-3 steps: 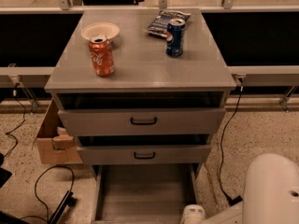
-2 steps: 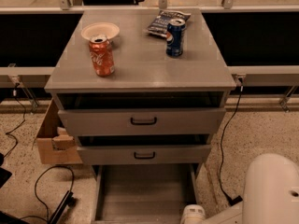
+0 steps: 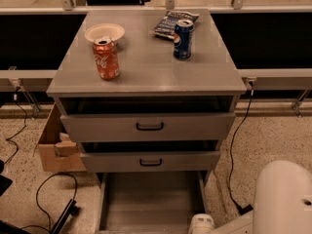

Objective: Open bottom drawer

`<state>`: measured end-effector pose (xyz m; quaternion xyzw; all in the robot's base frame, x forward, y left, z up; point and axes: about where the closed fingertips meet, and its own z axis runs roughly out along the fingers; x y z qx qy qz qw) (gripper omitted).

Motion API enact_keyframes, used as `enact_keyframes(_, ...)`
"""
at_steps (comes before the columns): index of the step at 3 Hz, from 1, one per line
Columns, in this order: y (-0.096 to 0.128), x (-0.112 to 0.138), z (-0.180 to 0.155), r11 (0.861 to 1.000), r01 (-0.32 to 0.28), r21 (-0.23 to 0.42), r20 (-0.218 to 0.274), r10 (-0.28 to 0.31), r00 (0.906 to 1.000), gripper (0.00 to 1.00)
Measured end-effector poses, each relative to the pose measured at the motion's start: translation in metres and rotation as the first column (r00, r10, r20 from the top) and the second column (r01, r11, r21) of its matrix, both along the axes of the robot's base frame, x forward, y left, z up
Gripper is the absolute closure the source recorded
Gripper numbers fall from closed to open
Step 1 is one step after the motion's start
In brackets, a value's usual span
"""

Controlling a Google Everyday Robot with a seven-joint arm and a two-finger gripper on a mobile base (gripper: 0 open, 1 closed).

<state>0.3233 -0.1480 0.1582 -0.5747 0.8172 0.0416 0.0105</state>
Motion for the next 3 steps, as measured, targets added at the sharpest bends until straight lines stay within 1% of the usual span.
enact_keyframes(1, 0.0, 0.0001, 0.0, 1.0, 0.0, 0.0, 0.0, 0.0, 1.0, 0.18)
enact_keyframes(2, 0.0, 0.0001, 0.0, 1.0, 0.0, 0.0, 0.0, 0.0, 1.0, 0.0)
enact_keyframes(3, 0.0, 0.0001, 0.0001, 1.0, 0.0, 0.0, 0.0, 0.0, 1.0, 0.0)
